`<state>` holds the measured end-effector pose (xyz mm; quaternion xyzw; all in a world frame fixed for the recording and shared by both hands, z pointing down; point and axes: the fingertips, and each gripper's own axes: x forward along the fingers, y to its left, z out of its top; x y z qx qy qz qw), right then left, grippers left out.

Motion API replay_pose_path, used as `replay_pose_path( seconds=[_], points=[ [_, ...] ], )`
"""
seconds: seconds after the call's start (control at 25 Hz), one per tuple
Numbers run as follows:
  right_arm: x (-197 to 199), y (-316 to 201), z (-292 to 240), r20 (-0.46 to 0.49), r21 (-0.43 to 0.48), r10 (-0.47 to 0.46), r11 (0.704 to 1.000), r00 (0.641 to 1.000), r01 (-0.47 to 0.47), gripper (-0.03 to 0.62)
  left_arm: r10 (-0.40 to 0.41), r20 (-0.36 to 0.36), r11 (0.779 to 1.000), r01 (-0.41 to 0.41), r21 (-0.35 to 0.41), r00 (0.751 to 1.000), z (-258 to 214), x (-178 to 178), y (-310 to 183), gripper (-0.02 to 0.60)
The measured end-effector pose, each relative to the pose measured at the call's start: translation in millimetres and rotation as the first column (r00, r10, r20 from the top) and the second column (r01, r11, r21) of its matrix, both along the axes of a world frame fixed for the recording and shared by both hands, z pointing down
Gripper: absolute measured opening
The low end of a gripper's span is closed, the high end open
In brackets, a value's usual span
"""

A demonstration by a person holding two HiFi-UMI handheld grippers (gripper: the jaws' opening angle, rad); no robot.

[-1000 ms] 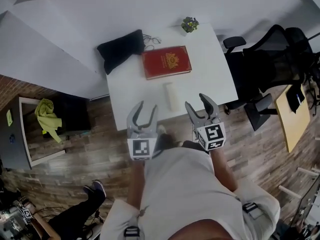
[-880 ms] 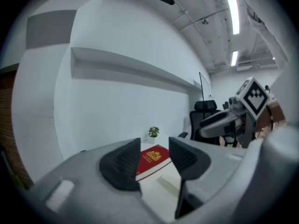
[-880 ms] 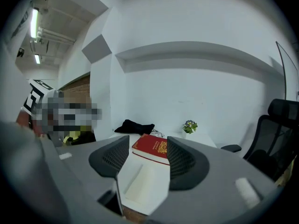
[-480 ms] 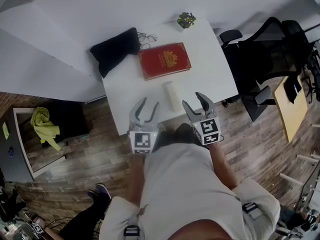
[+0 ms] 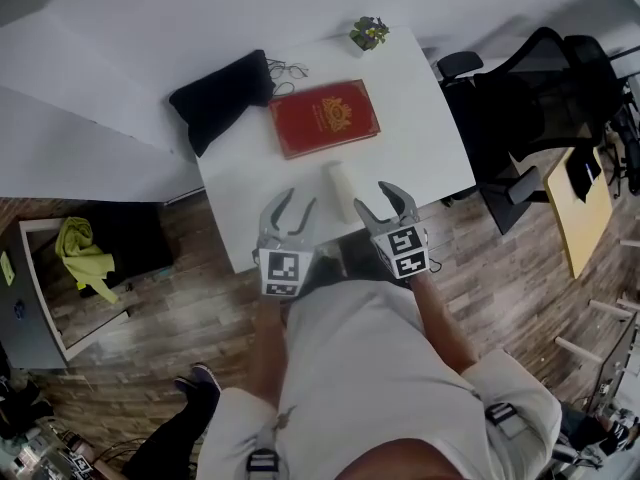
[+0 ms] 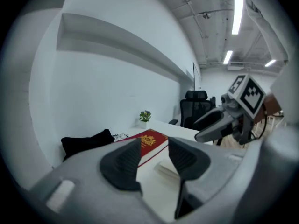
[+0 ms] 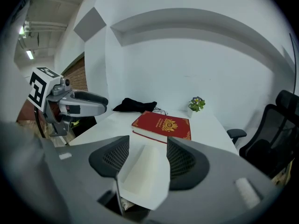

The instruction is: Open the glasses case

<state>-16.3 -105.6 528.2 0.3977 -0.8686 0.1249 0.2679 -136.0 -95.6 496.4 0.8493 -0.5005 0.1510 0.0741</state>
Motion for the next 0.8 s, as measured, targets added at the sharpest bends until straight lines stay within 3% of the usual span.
replay_pose_path(
  seconds=[0.44, 0.8],
  points=[
    [-1.8, -11.3, 53.9, -0.032, -0.132, -0.035, 0.991, 0.999, 0.03, 0.255, 0.037, 0.03, 0.995, -0.034, -0.095, 0.999, 44.9, 6.4, -23.5, 0.176],
    [-0.7, -25.3, 71.0, -0.026, -0.162, -0.043, 0.986, 0.999, 0.038, 0.255, 0.055, 0.04, 0.984, -0.047, -0.172, 0.998, 82.0, 13.5, -35.9, 0.172]
  ],
)
